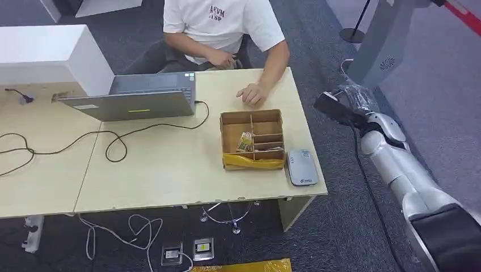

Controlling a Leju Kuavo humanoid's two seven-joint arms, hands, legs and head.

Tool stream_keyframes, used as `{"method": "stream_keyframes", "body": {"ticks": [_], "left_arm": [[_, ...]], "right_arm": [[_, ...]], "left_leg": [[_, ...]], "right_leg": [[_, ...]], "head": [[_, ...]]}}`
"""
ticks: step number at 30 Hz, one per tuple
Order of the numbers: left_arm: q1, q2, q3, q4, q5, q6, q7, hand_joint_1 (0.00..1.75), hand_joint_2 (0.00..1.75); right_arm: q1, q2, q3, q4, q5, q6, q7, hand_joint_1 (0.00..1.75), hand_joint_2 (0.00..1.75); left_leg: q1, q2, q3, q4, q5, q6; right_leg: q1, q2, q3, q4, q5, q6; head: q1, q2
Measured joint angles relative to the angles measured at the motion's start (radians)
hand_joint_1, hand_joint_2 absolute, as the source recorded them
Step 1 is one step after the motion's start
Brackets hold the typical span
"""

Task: Pass the card to the sensor for recognition and then transmit it.

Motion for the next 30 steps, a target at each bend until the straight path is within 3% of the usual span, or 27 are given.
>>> {"method": "stream_keyframes", "body": {"ticks": [6,8,16,30], "left_arm": [[0.0,0.0,0.0,0.0,-0.001,0.0,0.001,0.0,0.0],[0.0,0.0,-0.003,0.0,-0.004,-0.001,0.005,0.0,0.0],[-0.001,0.001,-0.005,0.0,-0.002,-0.005,0.006,0.0,0.0],[-0.002,0.0,-0.006,0.0,0.0,-0.002,0.015,0.0,0.0]], "right_arm": [[0.011,-0.004,-0.003,-0.009,0.0,0.0,0.006,1.75,1.75],[0.118,-0.021,-0.04,-0.085,0.013,0.0,0.03,1.75,1.75],[0.196,-0.023,-0.058,-0.159,0.055,0.043,0.038,1.75,1.75],[0.276,0.001,-0.064,-0.228,0.116,0.08,0.041,1.75,1.75]], "left_leg": [[0.0,0.0,0.0,0.0,0.0,0.0],[0.0,0.0,0.0,0.0,0.0,0.0],[0.0,0.0,0.0,0.0,0.0,0.0],[0.0,0.0,0.0,0.0,0.0,0.0]], "right_leg": [[0.0,0.0,0.0,0.0,0.0,0.0],[0.0,0.0,0.0,0.0,0.0,0.0],[0.0,0.0,0.0,0.0,0.0,0.0],[0.0,0.0,0.0,0.0,0.0,0.0]], "head": [[0.0,0.0],[0.0,0.0],[0.0,0.0],[0.0,0.0]]}}
